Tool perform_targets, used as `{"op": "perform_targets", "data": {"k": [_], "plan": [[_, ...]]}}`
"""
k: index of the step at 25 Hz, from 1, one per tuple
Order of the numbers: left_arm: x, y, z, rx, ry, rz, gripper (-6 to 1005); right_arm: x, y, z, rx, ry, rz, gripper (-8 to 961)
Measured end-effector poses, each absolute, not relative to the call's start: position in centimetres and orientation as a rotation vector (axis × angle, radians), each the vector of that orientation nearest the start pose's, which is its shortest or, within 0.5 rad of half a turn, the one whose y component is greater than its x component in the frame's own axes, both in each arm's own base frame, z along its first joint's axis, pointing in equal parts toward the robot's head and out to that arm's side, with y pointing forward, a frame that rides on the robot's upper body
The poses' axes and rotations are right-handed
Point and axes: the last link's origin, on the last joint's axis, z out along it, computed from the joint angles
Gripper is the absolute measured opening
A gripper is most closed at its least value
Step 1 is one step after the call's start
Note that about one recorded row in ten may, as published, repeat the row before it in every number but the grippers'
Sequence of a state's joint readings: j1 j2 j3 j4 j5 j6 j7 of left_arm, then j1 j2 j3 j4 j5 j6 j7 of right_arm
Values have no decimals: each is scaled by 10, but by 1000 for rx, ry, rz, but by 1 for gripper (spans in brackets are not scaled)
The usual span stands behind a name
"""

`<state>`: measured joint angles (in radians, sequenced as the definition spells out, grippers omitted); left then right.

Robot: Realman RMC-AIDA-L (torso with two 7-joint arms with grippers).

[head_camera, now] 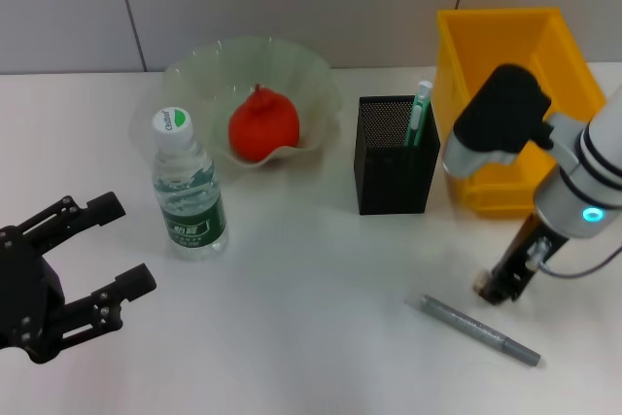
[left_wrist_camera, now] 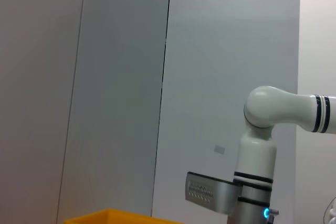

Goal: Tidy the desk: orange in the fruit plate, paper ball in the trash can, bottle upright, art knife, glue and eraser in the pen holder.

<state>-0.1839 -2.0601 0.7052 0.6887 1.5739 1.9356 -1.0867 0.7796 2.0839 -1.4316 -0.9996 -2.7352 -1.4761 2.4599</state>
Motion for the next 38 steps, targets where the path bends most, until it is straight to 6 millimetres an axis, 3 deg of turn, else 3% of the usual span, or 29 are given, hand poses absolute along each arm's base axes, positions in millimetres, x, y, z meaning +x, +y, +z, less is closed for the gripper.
{"op": "perform_targets", "data": {"k": [3,10,15,18,30,38], "plan": [[-293,225,53,-2449,-314,-1189,814,188,376,-22,-2600,764,-775,241],[-293,227,55,-2439,-310,-1187,814,135,380,26,-2528,618,-488,242],[-293,228,55,-2437,-304,-1181,814,107,385,43,-2464,485,-206,242],[-294,228,55,-2435,-304,-1178,814,104,391,37,-2448,442,-132,241],[-297,227,58,-2415,-328,-1179,815,121,417,-3,-2488,494,-190,242],[-296,228,59,-2416,-324,-1176,815,122,421,-4,-2474,500,-185,318]]}}
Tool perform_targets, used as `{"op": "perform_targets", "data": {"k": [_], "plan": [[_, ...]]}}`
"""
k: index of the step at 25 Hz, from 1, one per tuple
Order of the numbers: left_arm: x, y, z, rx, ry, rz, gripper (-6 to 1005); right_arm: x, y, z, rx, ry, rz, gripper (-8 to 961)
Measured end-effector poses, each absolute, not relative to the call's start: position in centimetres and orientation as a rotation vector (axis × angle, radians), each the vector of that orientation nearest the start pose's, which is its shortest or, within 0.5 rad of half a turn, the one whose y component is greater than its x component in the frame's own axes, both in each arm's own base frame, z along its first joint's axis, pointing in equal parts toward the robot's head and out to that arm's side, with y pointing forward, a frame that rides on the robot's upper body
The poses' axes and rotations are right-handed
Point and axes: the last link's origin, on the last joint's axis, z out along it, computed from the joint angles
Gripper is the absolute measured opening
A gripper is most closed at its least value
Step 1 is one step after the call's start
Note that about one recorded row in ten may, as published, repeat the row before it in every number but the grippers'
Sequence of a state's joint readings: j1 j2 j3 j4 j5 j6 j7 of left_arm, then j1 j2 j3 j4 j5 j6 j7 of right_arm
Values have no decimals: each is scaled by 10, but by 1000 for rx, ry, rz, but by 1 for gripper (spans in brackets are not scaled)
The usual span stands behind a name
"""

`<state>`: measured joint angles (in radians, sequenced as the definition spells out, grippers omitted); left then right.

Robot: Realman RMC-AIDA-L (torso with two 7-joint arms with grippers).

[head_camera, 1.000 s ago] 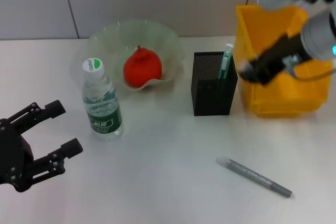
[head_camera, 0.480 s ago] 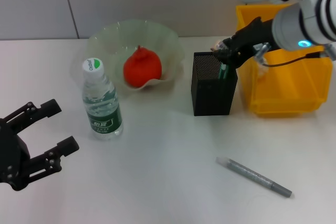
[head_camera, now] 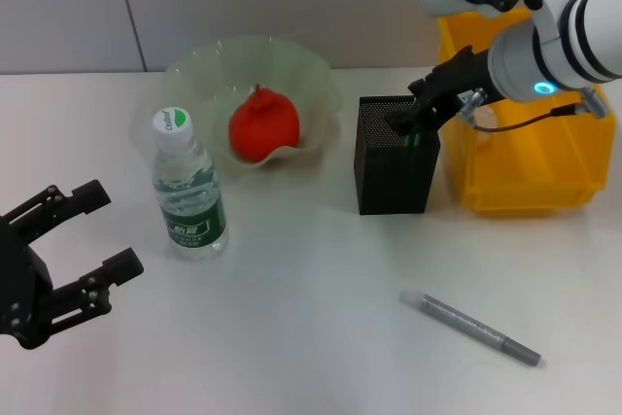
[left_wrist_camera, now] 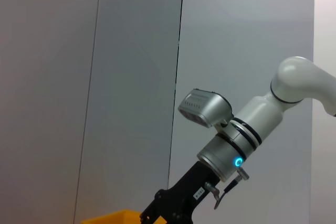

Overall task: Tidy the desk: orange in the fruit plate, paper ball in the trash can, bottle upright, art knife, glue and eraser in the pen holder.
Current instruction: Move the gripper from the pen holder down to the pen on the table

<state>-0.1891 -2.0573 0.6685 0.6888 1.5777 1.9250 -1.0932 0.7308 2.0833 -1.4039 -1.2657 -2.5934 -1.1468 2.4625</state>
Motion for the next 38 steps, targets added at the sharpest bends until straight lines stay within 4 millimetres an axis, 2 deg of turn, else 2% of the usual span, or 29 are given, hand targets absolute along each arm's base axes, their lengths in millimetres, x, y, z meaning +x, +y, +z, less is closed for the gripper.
{"op": "perform_targets", "data": {"k": [3,8,13,16,19,26,31,35,38], "plan": [[-296,229,59,-2419,-323,-1175,815,118,418,0,-2477,490,-180,542],[-296,229,59,-2421,-319,-1171,815,102,396,10,-2552,496,-248,571],[-297,229,59,-2422,-313,-1168,815,93,371,21,-2639,574,-422,600],[-297,229,60,-2423,-308,-1164,815,99,365,22,-2665,629,-547,583],[-297,229,60,-2423,-308,-1164,814,112,363,15,-2680,684,-649,567],[-293,233,58,-2428,-278,-1169,814,140,368,-25,-2735,736,-814,528],[-291,235,57,-2432,-273,-1172,814,147,368,-43,-2750,711,-856,489],[-291,236,57,-2430,-276,-1172,814,149,369,-53,-2755,706,-849,423],[-290,237,57,-2430,-273,-1172,814,151,370,-60,-2753,700,-847,413]]}}
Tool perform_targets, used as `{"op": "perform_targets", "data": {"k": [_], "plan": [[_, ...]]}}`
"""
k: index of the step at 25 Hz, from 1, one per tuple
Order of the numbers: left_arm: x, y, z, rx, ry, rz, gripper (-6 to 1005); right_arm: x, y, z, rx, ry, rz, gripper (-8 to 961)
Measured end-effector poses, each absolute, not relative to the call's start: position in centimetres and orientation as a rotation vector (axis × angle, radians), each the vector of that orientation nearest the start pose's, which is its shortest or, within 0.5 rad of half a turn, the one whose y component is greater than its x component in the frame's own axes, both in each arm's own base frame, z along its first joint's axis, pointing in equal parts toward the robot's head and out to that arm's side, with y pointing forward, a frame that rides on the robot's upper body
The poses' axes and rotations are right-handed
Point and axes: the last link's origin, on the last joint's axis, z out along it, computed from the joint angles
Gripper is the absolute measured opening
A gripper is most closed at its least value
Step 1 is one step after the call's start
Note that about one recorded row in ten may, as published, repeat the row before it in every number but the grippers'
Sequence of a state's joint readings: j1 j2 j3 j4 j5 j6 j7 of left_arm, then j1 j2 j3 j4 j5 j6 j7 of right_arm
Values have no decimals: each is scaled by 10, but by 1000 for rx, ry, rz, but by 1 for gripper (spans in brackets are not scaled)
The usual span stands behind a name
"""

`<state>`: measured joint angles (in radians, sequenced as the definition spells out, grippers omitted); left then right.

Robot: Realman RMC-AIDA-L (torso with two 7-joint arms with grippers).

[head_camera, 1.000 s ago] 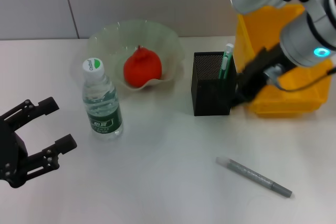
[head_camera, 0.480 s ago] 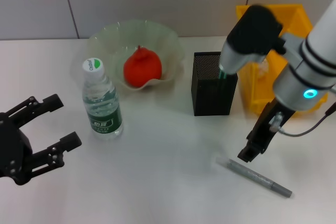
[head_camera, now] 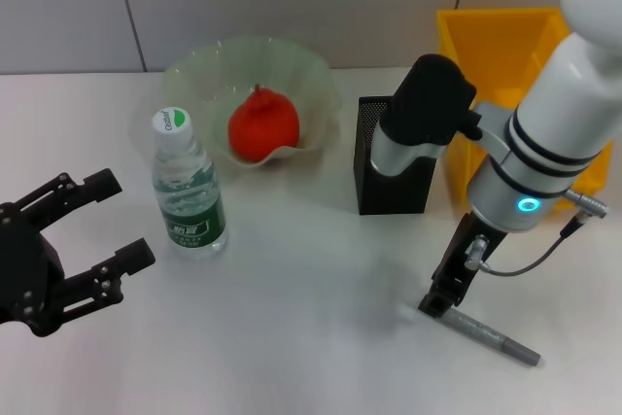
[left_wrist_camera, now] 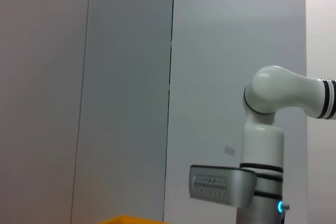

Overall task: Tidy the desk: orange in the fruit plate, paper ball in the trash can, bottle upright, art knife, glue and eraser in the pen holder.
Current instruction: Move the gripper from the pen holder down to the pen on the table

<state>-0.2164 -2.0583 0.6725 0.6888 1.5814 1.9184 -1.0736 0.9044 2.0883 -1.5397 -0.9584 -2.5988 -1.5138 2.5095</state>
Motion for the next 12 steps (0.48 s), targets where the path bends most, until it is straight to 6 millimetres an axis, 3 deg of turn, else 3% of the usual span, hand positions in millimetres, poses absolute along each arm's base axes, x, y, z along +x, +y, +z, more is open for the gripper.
{"op": "perform_targets", "data": {"k": [12], "plan": [[-291,236,57,-2426,-281,-1170,815,155,370,-76,-2719,705,-924,376]]}}
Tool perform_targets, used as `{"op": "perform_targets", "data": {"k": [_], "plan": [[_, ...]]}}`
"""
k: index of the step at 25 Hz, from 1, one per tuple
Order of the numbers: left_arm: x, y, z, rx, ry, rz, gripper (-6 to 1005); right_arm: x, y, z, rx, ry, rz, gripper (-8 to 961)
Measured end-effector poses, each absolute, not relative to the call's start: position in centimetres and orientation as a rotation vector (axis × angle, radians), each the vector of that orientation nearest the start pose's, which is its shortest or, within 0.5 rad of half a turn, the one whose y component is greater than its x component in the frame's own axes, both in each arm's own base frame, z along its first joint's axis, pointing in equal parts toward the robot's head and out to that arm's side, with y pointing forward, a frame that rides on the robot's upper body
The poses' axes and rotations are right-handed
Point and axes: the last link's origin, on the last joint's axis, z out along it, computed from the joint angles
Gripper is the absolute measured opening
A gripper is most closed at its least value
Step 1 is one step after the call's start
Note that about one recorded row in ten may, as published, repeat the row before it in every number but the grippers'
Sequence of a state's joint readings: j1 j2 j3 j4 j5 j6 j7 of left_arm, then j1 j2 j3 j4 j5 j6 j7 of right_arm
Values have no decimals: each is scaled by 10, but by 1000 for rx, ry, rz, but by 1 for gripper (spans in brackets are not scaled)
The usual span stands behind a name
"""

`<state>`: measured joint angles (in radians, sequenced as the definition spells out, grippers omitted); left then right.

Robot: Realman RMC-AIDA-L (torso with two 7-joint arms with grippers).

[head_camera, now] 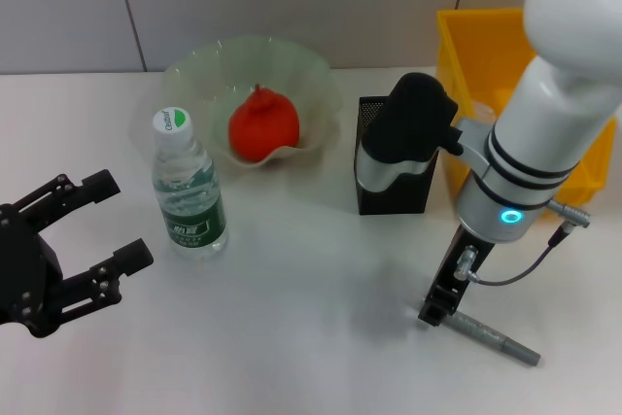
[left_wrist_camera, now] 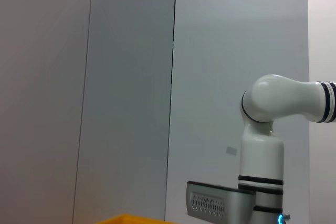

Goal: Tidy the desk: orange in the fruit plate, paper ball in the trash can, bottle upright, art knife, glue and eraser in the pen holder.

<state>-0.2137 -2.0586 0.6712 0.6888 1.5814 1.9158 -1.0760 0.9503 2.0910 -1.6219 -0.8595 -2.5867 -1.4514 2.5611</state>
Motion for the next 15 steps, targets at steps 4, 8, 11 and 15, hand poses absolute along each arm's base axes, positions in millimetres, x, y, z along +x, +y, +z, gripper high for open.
{"op": "perform_targets", "data": {"k": [4,8,11,15], "plan": [[-291,236,58,-2426,-281,-1171,815,156,368,-78,-2708,701,-945,363],[-291,236,58,-2426,-277,-1178,815,157,368,-78,-2707,703,-949,350],[-290,236,59,-2426,-270,-1184,815,158,368,-78,-2707,707,-958,304],[-289,236,58,-2427,-269,-1184,815,156,369,-76,-2709,709,-941,217]]}}
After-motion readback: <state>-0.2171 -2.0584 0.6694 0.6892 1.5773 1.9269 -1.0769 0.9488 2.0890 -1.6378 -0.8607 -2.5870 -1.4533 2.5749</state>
